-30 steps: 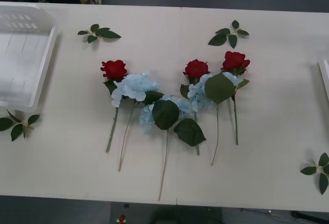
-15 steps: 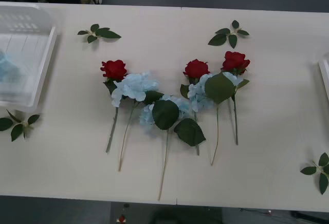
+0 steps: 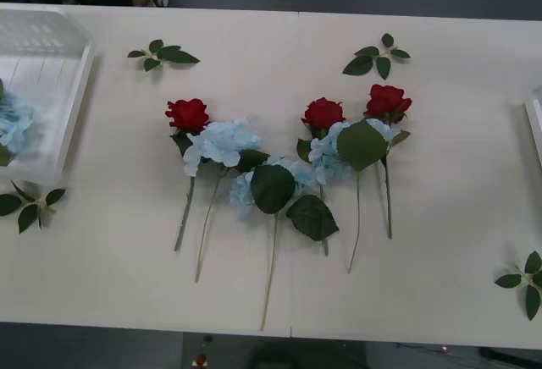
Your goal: Put the red flowers into the right box and the blue flowers into the left box
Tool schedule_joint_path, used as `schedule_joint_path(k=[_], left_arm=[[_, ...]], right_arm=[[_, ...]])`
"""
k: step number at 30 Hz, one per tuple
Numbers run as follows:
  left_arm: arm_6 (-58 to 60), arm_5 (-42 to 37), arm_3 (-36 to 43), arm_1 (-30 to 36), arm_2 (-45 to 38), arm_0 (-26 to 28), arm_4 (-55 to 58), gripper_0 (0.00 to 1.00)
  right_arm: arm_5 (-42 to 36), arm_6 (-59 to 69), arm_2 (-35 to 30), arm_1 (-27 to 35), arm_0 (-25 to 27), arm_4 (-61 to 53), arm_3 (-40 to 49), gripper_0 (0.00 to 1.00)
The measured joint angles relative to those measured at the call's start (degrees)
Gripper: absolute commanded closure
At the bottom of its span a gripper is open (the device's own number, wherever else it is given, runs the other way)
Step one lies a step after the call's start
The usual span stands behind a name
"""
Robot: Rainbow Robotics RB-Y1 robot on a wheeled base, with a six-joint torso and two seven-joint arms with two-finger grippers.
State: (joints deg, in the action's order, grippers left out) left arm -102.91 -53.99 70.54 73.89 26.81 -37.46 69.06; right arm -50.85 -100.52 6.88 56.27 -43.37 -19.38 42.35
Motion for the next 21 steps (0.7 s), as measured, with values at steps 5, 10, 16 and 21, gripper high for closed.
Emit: schedule_joint_path(k=[5,10,16,21], left_arm=[[0.0,-6.2,3.2,-1.9,-7.9,0.0,4.5,0.01],[1.3,-6.8,3.9,-7.3,-9.8,0.0,4.2,0.01],[10.9,-6.8,6.5,-13.6,-6.7,0.0,-4.7,0.01],[12.6,-6.8,9.4,-17.0,-2.3,0.0,-10.4,0.01]], right_arm=[[-1.5,0.0,0.8,0.0,0.0,-2.8,0.0,0.23],[-8.8,0.0,0.7,0.0,0.0,-10.2,1.0,0.20],[-23.4,4.6,0.7,0.0,0.0,-17.5,10.1,0.19],[-32.7,17.1,0.7,-1.0,0.0,-21.2,19.7,0.18]])
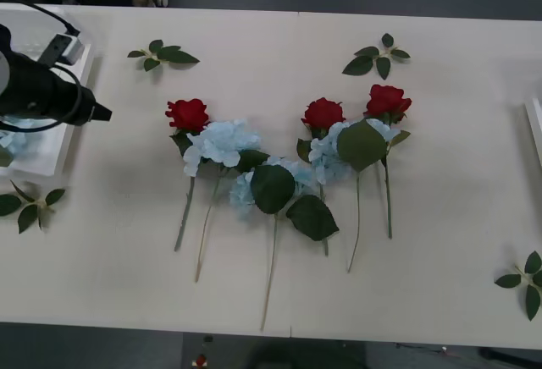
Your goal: Put the red flowers into the right box and the blue flowers into the left box
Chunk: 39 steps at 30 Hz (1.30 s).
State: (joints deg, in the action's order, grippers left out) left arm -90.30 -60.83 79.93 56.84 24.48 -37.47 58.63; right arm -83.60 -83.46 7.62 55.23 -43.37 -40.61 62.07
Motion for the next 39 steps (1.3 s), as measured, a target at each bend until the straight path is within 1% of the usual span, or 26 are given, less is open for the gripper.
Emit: schedule_joint_path(k=[3,5,8,11,13,16,18,20,26,33,39], left_arm=[[4.1,0.0,1.6,-1.9,3.2,-0.1,-3.9,0.02],[4.6,0.0,2.0,-2.9,5.4,-0.3,-4.8,0.02],[4.6,0.0,2.0,-4.6,8.0,-1.0,-5.6,0.01],[4.6,-0.2,1.9,-7.0,9.4,-1.6,-7.7,0.01],[4.7,-1.4,1.9,-8.6,10.1,-2.2,-8.5,0.01],[5.0,-3.6,1.9,-10.6,11.9,-3.4,-8.8,0.01],[5.1,-4.5,1.9,-11.5,13.2,-4.2,-8.8,0.02],[5.2,-4.7,1.9,-12.3,14.4,-4.8,-8.8,0.01],[8.8,-4.7,1.9,-14.8,16.9,-5.0,-11.2,0.00],[9.1,-4.7,2.1,-15.6,21.1,-5.0,-11.7,0.00],[20.1,-4.7,4.2,-15.6,25.6,-5.0,-17.2,0.00]], right_arm=[[-2.7,3.0,0.0,-2.6,0.0,-0.2,3.8,0.18],[-3.2,5.3,0.0,-4.7,0.0,-0.2,4.9,0.18],[-2.6,9.0,0.0,-8.0,0.0,-0.2,5.1,0.18],[-0.7,9.7,0.6,-11.1,0.0,-0.1,5.1,0.18],[1.3,9.7,2.5,-12.4,0.0,0.0,5.1,0.18],[4.8,9.8,7.1,-13.9,0.0,0.0,5.1,0.18],[6.0,9.9,9.6,-14.8,0.0,0.0,5.1,0.18],[6.7,10.2,10.8,-16.0,0.0,0.0,5.1,0.18],[8.9,10.2,9.2,-20.3,0.0,0.0,5.1,0.18],[13.0,10.2,8.8,-23.6,0.0,-0.1,4.9,0.18],[15.7,10.2,8.8,-25.4,-0.4,-0.1,0.7,0.18]])
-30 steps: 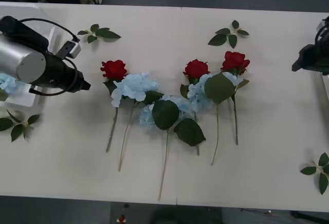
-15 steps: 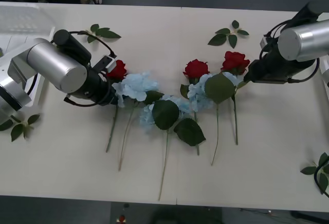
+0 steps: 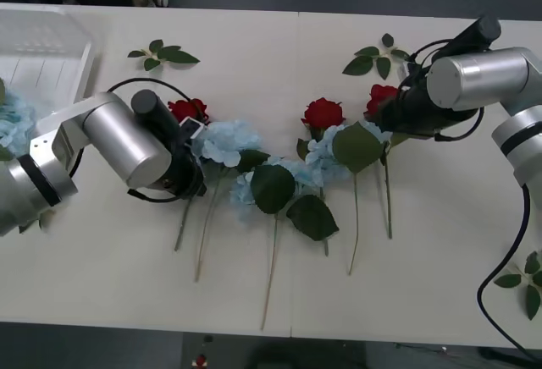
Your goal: Put the red flowers into the right box and the blue flowers into the left box
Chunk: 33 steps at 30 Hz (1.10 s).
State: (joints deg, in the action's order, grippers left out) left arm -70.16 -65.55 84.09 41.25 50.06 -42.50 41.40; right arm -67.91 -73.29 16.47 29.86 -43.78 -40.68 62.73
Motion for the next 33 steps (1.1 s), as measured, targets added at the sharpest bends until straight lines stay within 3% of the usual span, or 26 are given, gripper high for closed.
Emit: schedule_joint_path(k=[4,8,9,11,14,15,16,20,26,33], left_arm=[[1.1,0.0,0.2,-1.2,2.7,0.0,-3.4,0.00],[1.1,0.0,-0.3,-2.7,2.7,-0.1,-3.3,0.21],[1.1,0.0,-0.6,-3.0,2.7,-0.1,-3.0,0.32],[1.1,0.0,-1.5,-3.7,2.7,-0.4,-2.3,0.46],[1.1,-0.1,-2.8,-4.8,2.4,-1.1,-2.1,0.75],[1.1,-0.1,-3.3,-5.0,2.3,-1.4,-2.1,0.82],[1.1,-0.1,-3.7,-5.3,2.2,-1.6,-2.1,0.86],[1.1,-0.1,-4.2,-5.6,2.1,-2.1,-2.1,1.00],[1.1,-0.1,-4.7,-5.6,2.0,-2.2,-2.0,1.00],[1.1,-0.1,-5.0,-5.5,1.5,-2.2,-2.0,1.00]], right_arm=[[3.0,0.0,2.9,-0.3,-1.6,0.0,-4.6,0.18],[7.7,0.0,8.6,-0.3,-3.5,-0.1,-9.0,0.18],[8.7,0.0,9.7,-0.3,-3.8,-0.2,-9.8,0.20],[9.7,0.0,10.9,-0.3,-4.5,-0.2,-10.6,0.41],[11.2,0.0,10.7,-0.4,-4.7,-0.3,-11.7,0.86],[11.2,0.0,10.3,-0.4,-4.7,-0.3,-11.9,0.96],[11.2,0.0,9.8,-0.4,-4.7,-0.3,-12.0,1.00],[11.2,0.0,9.0,-0.4,-4.7,-0.5,-12.1,1.00],[11.0,0.0,9.1,-0.4,-4.7,-0.7,-12.2,1.00],[5.4,0.0,6.1,-0.2,-4.9,-2.2,-12.0,1.00]])
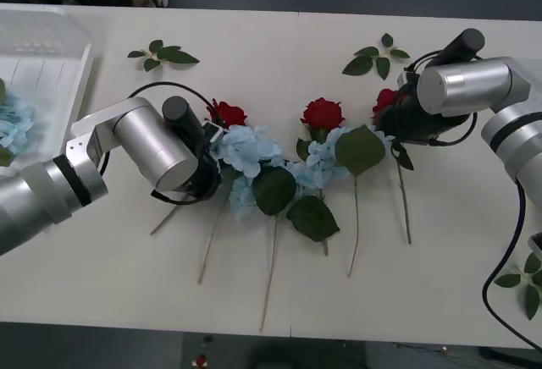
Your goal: Put the red flowers into the right box and the blue flowers into the left box
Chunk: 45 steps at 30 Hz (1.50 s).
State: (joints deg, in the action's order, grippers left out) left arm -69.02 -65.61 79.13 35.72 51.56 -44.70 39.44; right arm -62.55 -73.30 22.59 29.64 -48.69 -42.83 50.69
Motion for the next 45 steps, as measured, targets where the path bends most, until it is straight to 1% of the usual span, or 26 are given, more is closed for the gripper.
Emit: schedule_joint_path(k=[2,6,10,14,17,21,24,26,30,33,38,41,45], left_arm=[[0.0,0.0,-0.4,0.3,-0.7,0.0,0.0,1.00],[0.0,0.0,-1.7,1.9,-3.9,0.0,-0.5,1.00],[0.0,0.0,-2.0,4.0,-10.4,0.1,-0.9,1.00],[-2.3,0.0,-2.0,5.4,-18.8,0.1,0.7,1.00],[-8.0,0.0,-2.1,6.1,-24.1,0.1,5.5,1.00],[-14.9,0.0,-1.7,6.3,-29.5,0.1,12.4,1.00],[-18.3,0.0,0.2,6.2,-32.4,0.1,15.7,1.00],[-20.9,0.0,2.4,6.2,-34.2,0.2,18.9,1.00],[-27.9,0.0,5.9,5.3,-38.0,0.2,24.9,1.00],[-33.2,0.0,7.5,2.9,-40.7,0.2,28.2,1.00],[-40.7,0.0,11.5,-2.6,-43.0,0.2,28.8,1.00],[-42.2,0.0,13.8,-6.2,-43.0,0.2,28.3,1.00],[-42.3,2.0,14.3,-11.9,-42.9,0.2,28.1,1.00]], right_arm=[[-2.9,0.0,-1.6,0.4,-0.3,0.0,0.9,1.00],[-9.0,0.0,-4.2,3.4,-0.3,0.0,6.4,1.00],[-15.8,0.0,-6.7,8.8,-0.3,0.0,13.4,1.00],[-21.0,-0.7,-8.5,15.6,-0.4,0.7,18.2,1.00],[-21.7,-4.1,-9.2,20.7,-0.4,1.8,19.1,1.00],[-21.6,-13.5,-10.5,25.9,-0.4,4.4,18.5,1.00],[-19.1,-17.1,-11.2,28.5,-0.4,6.8,16.4,1.00],[-15.3,-19.3,-11.6,29.7,-0.5,8.5,13.4,1.00],[-6.7,-28.4,-12.2,31.0,-0.6,10.6,4.3,1.00],[-2.0,-30.7,-12.1,31.1,-0.6,11.8,-2.3,1.00],[4.6,-31.4,-11.8,31.1,-0.6,12.8,-11.0,1.00],[7.9,-31.4,-8.7,31.1,-0.6,12.8,-13.7,1.00],[12.6,-31.4,-2.0,31.1,-0.6,12.8,-16.0,1.00]])
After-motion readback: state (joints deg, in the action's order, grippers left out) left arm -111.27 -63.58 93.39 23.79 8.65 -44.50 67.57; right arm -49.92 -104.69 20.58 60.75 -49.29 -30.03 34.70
